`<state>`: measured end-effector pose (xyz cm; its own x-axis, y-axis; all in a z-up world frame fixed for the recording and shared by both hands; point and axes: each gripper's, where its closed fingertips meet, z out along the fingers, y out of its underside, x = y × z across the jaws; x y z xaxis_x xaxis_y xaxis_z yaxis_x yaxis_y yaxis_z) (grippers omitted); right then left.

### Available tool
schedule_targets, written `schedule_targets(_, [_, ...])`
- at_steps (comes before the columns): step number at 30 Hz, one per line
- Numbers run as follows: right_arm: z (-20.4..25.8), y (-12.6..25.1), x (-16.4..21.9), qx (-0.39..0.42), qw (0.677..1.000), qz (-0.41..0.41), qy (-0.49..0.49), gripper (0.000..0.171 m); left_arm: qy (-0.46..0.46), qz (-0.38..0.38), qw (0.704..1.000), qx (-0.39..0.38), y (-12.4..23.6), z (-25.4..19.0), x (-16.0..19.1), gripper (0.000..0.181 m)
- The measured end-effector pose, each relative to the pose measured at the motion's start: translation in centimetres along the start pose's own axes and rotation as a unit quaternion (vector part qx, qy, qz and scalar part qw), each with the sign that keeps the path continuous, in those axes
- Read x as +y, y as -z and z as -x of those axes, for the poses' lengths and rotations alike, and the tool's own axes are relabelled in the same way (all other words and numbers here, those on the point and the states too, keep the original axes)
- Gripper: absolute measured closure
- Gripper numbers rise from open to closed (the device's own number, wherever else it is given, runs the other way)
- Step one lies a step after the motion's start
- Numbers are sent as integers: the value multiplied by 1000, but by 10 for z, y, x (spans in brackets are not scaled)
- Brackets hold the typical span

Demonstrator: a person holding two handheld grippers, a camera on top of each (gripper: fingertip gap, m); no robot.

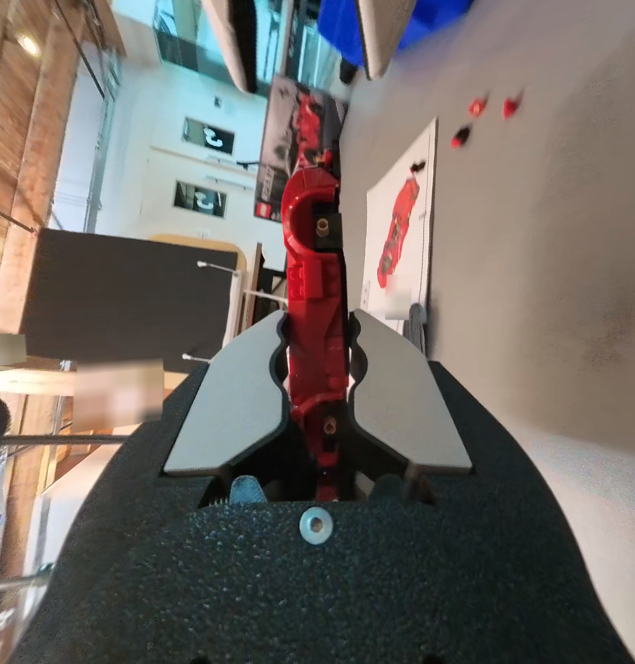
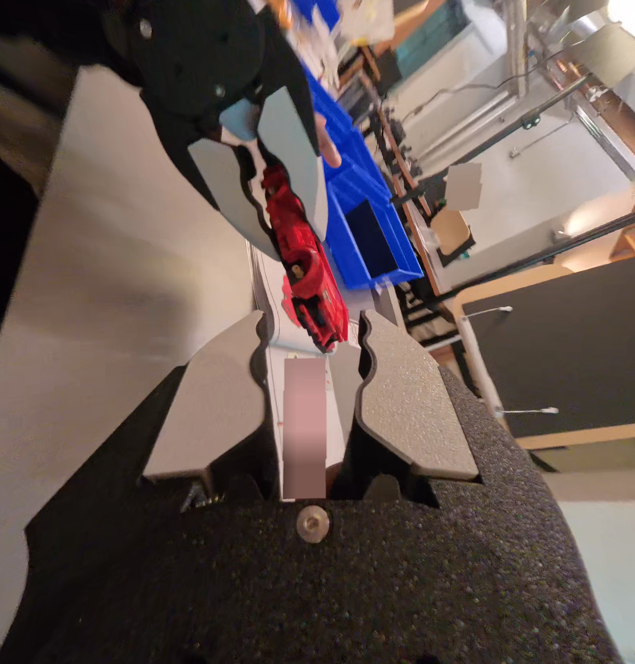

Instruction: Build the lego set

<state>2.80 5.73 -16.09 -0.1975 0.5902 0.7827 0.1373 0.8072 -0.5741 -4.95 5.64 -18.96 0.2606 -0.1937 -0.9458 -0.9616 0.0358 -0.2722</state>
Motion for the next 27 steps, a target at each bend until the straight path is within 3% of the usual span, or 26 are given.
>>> schedule_targets(3, [18, -13, 2, -19, 997, 57, 57, 124, -42, 52, 998, 0, -5, -15, 14, 151])
schedule_targets(8, [41, -28, 16, -62, 993, 90, 50, 129, -115, 87, 989, 23, -11, -49, 22, 151])
schedule_targets(12, [59, -36, 18, -122, 988, 76, -52, 137, -133, 86, 986, 51, -12, -67, 22, 151])
schedule_targets(17, [71, -49, 24, -206, 949, 102, -218, 135, -138, 82, 985, 61, -14, -76, 19, 151])
schedule_targets(22, [81, -66, 28, -221, 937, 163, -216, 132, -126, 81, 987, 61, -16, -80, 13, 151])
schedule_targets(27, [92, -73, 43, -225, 931, 220, -185, 147, -125, 77, 988, 56, -17, -83, 7, 150])
